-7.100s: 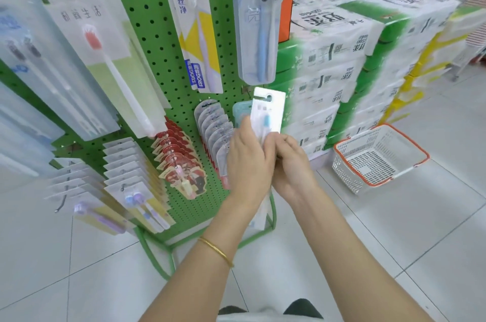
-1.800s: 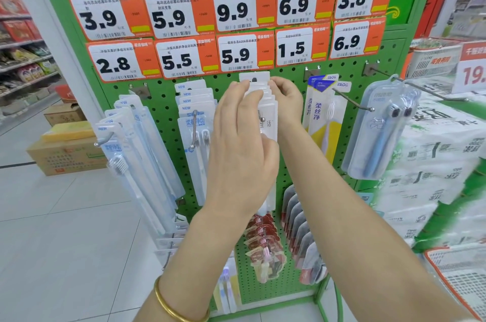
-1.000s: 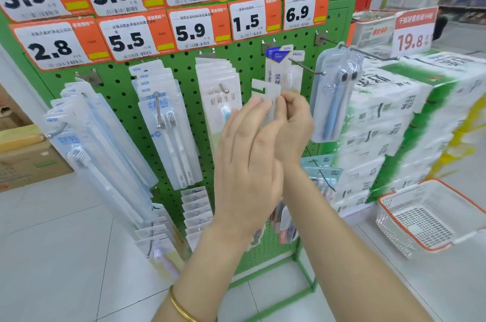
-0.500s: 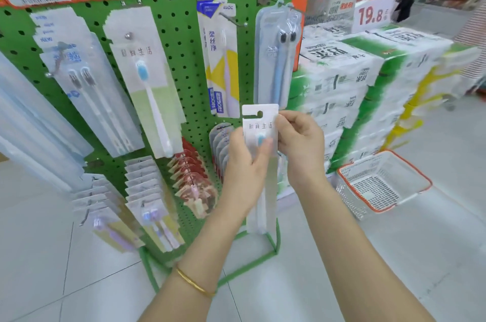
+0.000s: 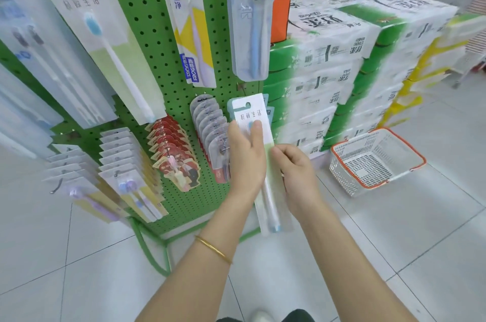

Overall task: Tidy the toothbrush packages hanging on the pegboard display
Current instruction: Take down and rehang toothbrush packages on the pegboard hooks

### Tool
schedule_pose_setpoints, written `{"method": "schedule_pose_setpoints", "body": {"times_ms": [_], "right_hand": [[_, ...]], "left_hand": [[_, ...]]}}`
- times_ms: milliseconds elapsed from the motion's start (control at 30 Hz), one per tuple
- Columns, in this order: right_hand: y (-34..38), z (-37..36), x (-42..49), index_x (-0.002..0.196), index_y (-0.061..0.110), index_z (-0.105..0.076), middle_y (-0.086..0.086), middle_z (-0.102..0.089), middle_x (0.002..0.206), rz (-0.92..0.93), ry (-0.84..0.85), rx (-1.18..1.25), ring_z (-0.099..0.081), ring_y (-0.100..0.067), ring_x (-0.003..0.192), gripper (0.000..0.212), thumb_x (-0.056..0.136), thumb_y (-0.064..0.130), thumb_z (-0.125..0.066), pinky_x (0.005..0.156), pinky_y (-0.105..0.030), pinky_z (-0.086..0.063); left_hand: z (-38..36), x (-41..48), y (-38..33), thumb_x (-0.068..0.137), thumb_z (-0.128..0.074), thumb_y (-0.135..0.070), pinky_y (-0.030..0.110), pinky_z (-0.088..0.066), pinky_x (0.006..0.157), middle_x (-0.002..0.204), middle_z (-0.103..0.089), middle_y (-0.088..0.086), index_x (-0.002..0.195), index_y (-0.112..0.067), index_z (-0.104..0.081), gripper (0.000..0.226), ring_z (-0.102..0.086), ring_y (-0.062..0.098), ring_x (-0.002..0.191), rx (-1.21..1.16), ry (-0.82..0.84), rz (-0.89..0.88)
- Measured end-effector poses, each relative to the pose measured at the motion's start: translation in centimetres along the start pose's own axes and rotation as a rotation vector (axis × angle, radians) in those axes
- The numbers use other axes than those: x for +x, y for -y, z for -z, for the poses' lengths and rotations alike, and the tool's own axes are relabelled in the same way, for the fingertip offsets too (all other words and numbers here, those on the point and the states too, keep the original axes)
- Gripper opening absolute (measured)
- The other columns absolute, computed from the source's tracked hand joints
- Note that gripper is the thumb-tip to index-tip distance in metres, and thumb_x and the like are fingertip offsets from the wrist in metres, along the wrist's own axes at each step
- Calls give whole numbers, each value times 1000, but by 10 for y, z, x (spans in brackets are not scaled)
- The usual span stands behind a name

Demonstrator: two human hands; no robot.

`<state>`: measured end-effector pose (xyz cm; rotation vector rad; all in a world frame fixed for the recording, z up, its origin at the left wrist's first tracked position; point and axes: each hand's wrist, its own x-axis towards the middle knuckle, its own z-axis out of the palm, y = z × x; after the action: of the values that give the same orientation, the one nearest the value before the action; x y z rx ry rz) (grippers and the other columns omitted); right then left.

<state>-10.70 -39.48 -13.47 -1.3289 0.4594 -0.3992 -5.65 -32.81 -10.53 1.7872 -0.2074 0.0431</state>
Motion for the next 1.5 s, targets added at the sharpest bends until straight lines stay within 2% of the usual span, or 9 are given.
{"method": "schedule_pose_setpoints", "body": {"times_ms": [67,167,533,800,933,1067,1233,1333,1500], "right_hand": [[0,-1,3,72,15,-60,-6,-56,71,-66,-4,159,-49,-14,66,20,91,15,-58,61,-25,-41],[4,2,13,71,12,-56,-1,-60,63,-139,-30,323,-56,-10,56,25,95,7,-52,56,-21,-47],[6,14,29,79,11,-51,2,-59,50,-331,-166,539,-58,-10,45,17,96,7,-52,49,-22,-50],[8,13,35,89,9,-56,-5,-60,63,-401,-137,566,-60,-18,60,13,96,19,-54,67,-37,-54],[11,18,32,89,15,-58,-8,-64,85,-423,9,498,-61,-23,75,17,97,29,-51,71,-37,-52],[13,20,32,91,15,-53,-4,-66,79,-268,-87,355,-61,-19,72,17,90,-1,-55,67,-33,-50],[22,20,33,100,12,-60,-3,-70,82,-192,-15,173,-66,-15,68,23,88,-6,-56,61,-31,-53],[24,22,32,96,10,-65,0,-71,82,-193,40,142,-67,-11,65,18,89,-5,-56,53,-26,-52],[25,30,30,98,8,-66,-4,-72,82,-240,158,173,-65,-15,66,19,89,-4,-55,59,-29,-52]], "left_hand": [[-4,-13,7,99,-43,-29,34,-30,108,140,-43,14,144,-6,-27,53,-38,24,129,172,46,-53],[-3,-35,18,99,-43,-29,29,-21,110,153,-24,14,152,-11,-1,70,-23,22,140,338,160,-124],[13,-40,21,97,-42,-45,39,-43,83,139,-25,12,152,-24,5,75,-52,35,107,759,586,-170],[19,-28,23,72,-72,-44,42,-49,89,133,-31,9,145,-41,21,118,-52,29,111,786,753,-56],[24,-17,24,77,-61,-18,27,-48,82,142,-31,-1,148,-39,15,106,-54,19,109,481,857,68],[28,-14,26,88,-47,10,27,-47,89,136,-47,1,148,-22,-22,72,-50,16,115,87,828,247],[20,-18,30,100,-46,-15,46,-54,88,113,-64,10,118,-15,-55,20,-63,25,99,34,792,442],[17,-16,23,101,-39,-35,39,-54,85,99,-68,4,101,-23,-59,23,-65,21,90,43,792,472],[16,7,11,100,-42,-38,44,-51,94,115,-68,6,127,-20,-52,33,-65,24,105,-77,638,398]]}}
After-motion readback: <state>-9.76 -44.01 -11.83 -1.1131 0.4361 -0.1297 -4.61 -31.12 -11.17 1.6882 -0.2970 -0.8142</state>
